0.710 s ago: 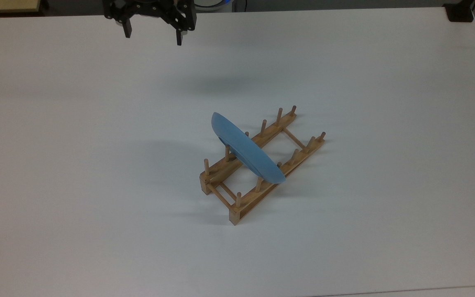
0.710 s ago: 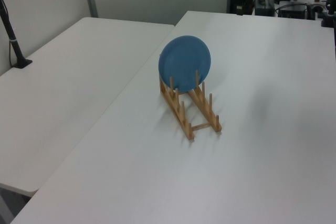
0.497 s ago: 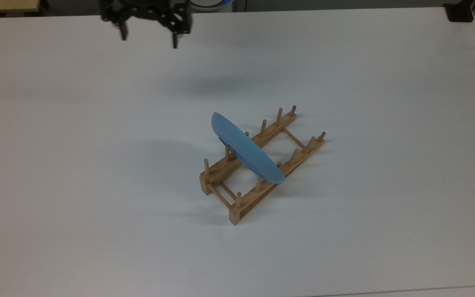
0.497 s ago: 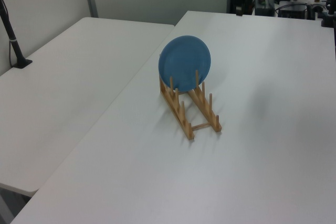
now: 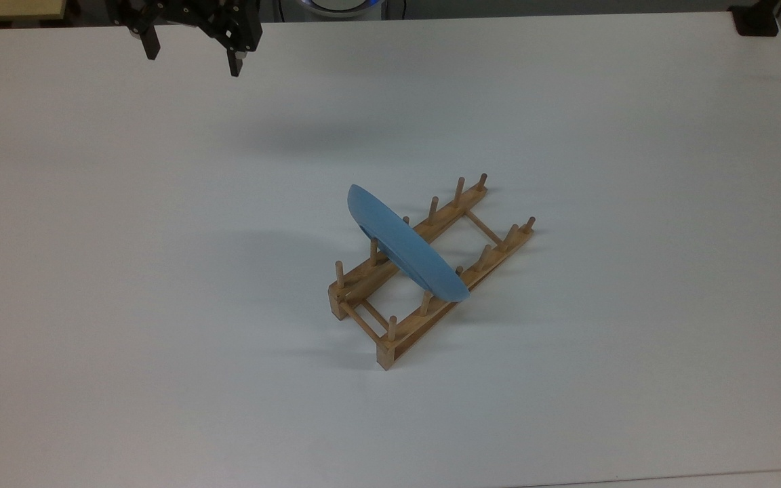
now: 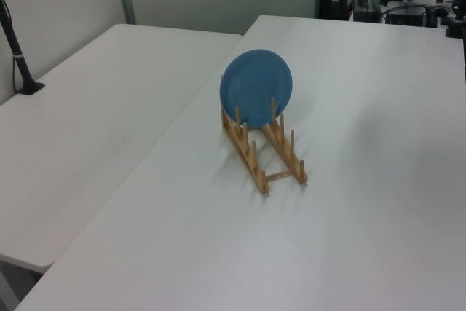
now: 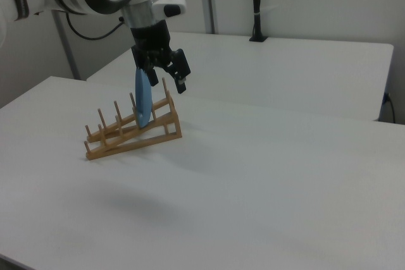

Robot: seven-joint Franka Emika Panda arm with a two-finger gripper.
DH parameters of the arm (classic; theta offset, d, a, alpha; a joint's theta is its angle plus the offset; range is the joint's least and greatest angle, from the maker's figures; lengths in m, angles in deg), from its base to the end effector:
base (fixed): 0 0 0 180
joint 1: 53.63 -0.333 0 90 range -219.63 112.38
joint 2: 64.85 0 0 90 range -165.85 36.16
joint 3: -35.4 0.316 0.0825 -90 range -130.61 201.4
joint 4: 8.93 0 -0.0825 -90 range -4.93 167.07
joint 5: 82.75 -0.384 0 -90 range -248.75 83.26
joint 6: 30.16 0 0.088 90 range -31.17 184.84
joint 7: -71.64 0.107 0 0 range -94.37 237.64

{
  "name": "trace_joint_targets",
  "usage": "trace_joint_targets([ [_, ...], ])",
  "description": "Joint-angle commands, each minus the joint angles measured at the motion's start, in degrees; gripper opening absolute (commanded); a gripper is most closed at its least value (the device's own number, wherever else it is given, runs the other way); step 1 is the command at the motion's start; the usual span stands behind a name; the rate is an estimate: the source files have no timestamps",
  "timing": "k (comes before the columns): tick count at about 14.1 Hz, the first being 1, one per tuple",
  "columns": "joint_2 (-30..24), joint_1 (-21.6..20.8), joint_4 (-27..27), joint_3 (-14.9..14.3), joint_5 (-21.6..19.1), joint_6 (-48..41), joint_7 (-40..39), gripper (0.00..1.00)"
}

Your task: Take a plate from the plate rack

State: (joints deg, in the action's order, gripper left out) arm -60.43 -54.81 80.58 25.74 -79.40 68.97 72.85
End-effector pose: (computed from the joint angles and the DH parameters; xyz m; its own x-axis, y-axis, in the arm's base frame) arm 0.5857 -0.0890 0.6000 0.9833 -0.1568 0.0928 -0.1635 -0.9841 0.0693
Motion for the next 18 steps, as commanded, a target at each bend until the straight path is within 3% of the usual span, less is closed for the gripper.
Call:
trace_joint_targets([
  [1,-0.9,-1.1,0.0,0.2,-0.8,-2.8,-0.4,1.00],
  [18,0.4,-2.8,-0.7,0.4,1.0,-2.5,-0.9,1.00],
])
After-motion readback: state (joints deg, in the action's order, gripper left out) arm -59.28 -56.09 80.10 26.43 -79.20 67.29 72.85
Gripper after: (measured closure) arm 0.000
